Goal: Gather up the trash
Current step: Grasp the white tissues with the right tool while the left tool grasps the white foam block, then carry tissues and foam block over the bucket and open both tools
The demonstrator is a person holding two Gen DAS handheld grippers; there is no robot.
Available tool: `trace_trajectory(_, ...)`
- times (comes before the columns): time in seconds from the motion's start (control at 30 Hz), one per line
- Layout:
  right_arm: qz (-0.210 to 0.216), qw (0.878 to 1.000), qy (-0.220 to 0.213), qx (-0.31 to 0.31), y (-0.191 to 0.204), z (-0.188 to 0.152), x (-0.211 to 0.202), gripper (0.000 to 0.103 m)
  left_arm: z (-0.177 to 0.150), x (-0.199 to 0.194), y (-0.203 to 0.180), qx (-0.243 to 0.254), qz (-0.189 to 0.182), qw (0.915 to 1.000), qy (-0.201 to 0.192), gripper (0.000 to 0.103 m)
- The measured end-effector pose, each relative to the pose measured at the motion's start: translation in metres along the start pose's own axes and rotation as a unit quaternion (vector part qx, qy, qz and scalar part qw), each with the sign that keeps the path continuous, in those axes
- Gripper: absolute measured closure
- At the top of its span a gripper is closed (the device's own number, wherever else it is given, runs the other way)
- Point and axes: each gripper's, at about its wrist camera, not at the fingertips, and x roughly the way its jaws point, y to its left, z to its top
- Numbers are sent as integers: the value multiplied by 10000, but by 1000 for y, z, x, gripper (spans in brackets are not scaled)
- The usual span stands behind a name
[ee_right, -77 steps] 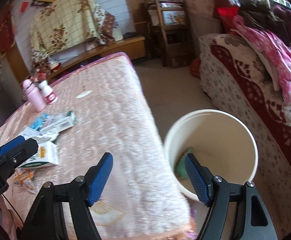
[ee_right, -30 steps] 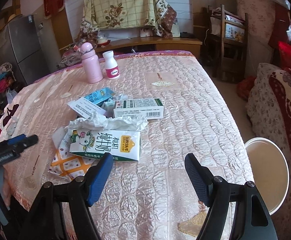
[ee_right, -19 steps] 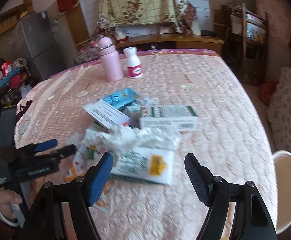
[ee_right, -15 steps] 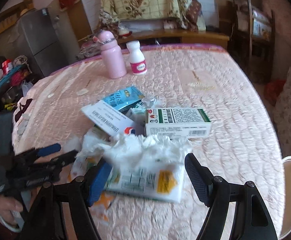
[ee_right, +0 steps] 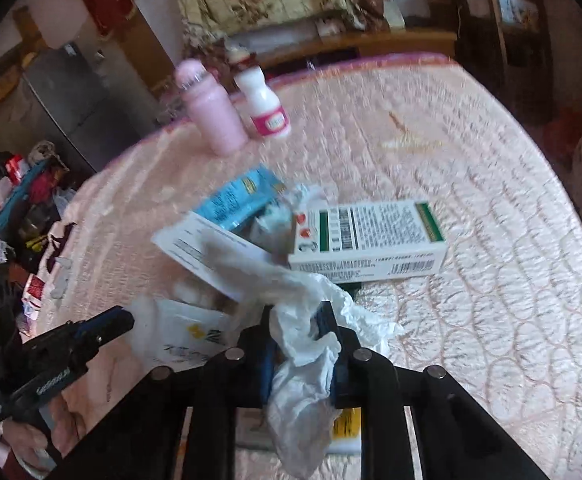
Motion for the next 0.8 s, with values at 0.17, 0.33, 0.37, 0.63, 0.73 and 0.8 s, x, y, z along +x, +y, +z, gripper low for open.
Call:
trace_trajectory(0.17,85,9994,-313,-155,8,0,-37,83,1,-14,-6,33,4,9999,-103,88)
trace_trajectory(0.33,129,9987,-476,-140,3,-9,-69,83,2,-35,-22,125,-175,9995,-243,88)
trace_trajectory(0.37,128,9987,-488,-116,2,-11,-72,83,2,-39,-26,166,-197,9993,-276,88)
trace_trajectory(0.63,22,9982,-600,-2,-18,-29,-105,83,7,-57,-85,603,-536,9957,-448,88)
trace_trajectory(0.73,-74,9978,-661,55,-29,-34,-115,83,7,-55,-113,773,-691,9936,-445,88)
trace_trajectory(0.8,-146,9974,-693,106,-38,-38,-122,83,7,-51,-130,858,-786,9923,-421,88)
